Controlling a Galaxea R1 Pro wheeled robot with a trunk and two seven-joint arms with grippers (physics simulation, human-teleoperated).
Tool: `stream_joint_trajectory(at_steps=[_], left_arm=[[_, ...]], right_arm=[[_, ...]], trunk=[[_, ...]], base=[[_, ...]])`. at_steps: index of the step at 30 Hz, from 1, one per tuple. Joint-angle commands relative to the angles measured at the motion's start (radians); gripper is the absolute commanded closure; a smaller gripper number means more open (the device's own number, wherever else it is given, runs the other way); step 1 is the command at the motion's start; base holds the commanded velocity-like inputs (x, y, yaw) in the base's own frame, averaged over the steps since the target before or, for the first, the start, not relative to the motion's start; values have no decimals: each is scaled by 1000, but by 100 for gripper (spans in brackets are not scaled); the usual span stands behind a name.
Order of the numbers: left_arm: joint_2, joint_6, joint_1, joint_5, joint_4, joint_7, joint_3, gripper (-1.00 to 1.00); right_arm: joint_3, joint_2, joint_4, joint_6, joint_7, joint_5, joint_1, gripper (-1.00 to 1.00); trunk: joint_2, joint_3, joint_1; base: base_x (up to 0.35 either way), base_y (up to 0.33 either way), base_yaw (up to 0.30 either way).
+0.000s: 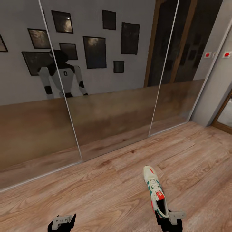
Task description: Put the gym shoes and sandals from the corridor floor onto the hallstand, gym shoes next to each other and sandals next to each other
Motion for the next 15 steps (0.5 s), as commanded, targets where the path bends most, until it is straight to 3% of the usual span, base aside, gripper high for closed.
stream_joint_trajectory(at_steps=[1,15], left_arm=[[-1,-2,0,-3,0,-9,8,-100],[-1,-2,-1,-3,0,-9,8,-100]], right_arm=[[-9,1,1,-4,7,7,-1,100],[-9,1,1,-3,7,7,-1,100]], trunk=[[0,-1,0],[0,-1,0]], base=[[0,0,-274],[0,0,-274]])
